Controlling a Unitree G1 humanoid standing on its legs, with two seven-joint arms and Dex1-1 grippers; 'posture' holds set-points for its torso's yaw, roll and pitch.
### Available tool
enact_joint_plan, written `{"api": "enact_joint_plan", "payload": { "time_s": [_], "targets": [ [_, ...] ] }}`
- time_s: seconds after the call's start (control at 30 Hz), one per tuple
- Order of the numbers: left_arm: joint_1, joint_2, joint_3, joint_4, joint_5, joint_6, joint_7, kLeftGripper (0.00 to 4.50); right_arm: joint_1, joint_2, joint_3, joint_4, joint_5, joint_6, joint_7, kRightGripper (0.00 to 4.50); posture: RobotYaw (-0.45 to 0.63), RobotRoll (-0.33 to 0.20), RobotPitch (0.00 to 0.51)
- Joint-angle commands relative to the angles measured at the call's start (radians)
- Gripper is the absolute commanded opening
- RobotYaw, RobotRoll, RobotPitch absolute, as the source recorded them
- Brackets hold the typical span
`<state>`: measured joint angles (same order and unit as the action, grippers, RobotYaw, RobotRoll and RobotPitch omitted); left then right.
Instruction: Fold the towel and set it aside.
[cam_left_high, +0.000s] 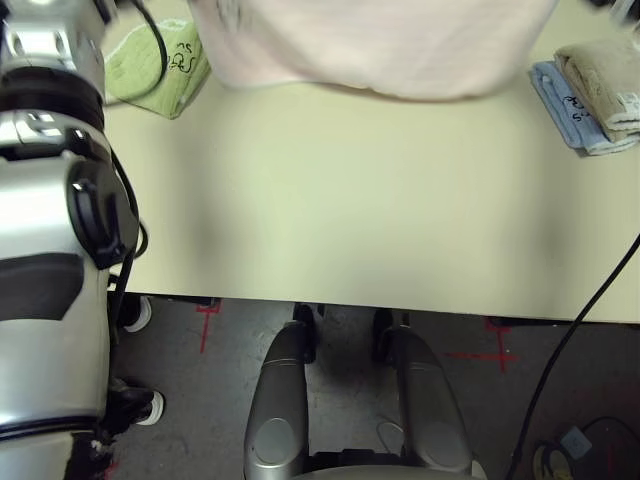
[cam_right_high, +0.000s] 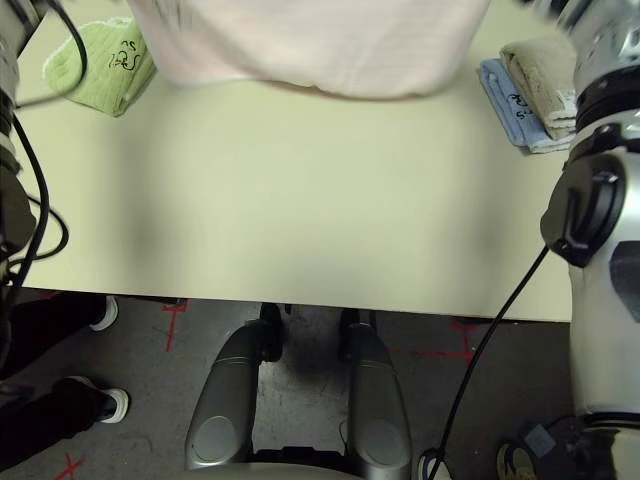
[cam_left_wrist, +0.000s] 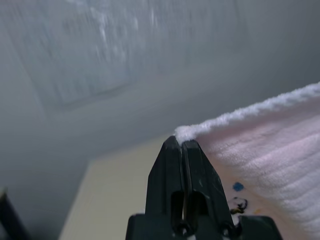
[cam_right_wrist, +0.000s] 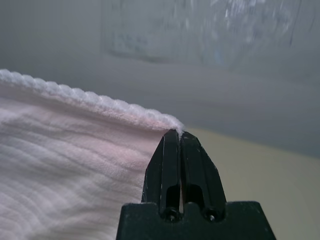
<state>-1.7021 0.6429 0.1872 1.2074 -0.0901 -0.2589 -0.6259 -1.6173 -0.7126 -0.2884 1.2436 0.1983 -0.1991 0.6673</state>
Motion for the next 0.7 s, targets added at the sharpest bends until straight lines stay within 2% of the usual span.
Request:
{"api": "enact_joint_plan", "payload": {
  "time_s": [0.03, 0.17, 0.33, 0.5, 0.6, 0.7],
  "targets": [
    [0.16, 0.025, -0.011, -0.003, -0.025, 0.118, -0.23, 0.04, 0.114, -0.023, -0.011, 0.004, 0.007, -0.024, 0.105, 0.0, 0.08, 0.0, 0.387],
    [0.354, 0.11, -0.131, -0.13, 0.022, 0.332, -0.549, 0.04, 0.25, -0.033, 0.071, -0.025, -0.055, -0.022, 0.28, 0.0, 0.09, 0.0, 0.393],
    [0.501, 0.193, -0.236, -0.327, 0.039, 0.533, -0.761, 0.04, 0.369, -0.079, 0.205, -0.039, -0.159, -0.008, 0.503, 0.0, 0.1, 0.0, 0.397],
    [0.518, 0.23, -0.282, -0.423, 0.041, 0.619, -0.858, 0.04, 0.401, -0.125, 0.289, -0.032, -0.225, 0.04, 0.67, 0.0, 0.1, 0.0, 0.395],
    [0.497, 0.236, -0.297, -0.412, 0.052, 0.613, -0.881, 0.04, 0.395, -0.138, 0.317, -0.03, -0.245, 0.08, 0.749, 0.0, 0.1, 0.0, 0.396],
    [0.44, 0.254, -0.347, -0.356, 0.083, 0.583, -0.97, 0.04, 0.375, -0.163, 0.362, -0.032, -0.276, 0.143, 0.874, 0.0, 0.09, 0.0, 0.399]
  ]
}}
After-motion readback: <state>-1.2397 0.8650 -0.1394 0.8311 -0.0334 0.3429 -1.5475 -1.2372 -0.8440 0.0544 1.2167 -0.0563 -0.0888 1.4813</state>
